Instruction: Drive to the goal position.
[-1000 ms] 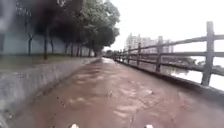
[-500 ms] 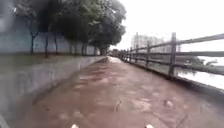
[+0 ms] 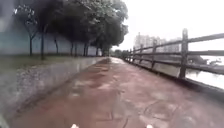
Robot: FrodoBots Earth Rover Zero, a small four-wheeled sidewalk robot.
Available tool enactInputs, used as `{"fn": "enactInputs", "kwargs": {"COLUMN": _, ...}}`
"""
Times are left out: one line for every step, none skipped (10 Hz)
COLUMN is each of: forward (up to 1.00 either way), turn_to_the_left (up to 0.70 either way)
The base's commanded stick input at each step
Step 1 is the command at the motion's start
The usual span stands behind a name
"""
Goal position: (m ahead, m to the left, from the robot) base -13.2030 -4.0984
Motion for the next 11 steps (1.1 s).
{"fn": "enactInputs", "kwargs": {"forward": 0.85, "turn_to_the_left": 0.03}}
{"fn": "enactInputs", "kwargs": {"forward": 0.85, "turn_to_the_left": 0.03}}
{"fn": "enactInputs", "kwargs": {"forward": 0.85, "turn_to_the_left": 0.03}}
{"fn": "enactInputs", "kwargs": {"forward": 0.85, "turn_to_the_left": 0.03}}
{"fn": "enactInputs", "kwargs": {"forward": 0.85, "turn_to_the_left": -0.08}}
{"fn": "enactInputs", "kwargs": {"forward": 0.85, "turn_to_the_left": -0.20}}
{"fn": "enactInputs", "kwargs": {"forward": 0.85, "turn_to_the_left": -0.30}}
{"fn": "enactInputs", "kwargs": {"forward": 0.85, "turn_to_the_left": -0.31}}
{"fn": "enactInputs", "kwargs": {"forward": 0.85, "turn_to_the_left": -0.19}}
{"fn": "enactInputs", "kwargs": {"forward": 0.85, "turn_to_the_left": 0.03}}
{"fn": "enactInputs", "kwargs": {"forward": 0.85, "turn_to_the_left": 0.03}}
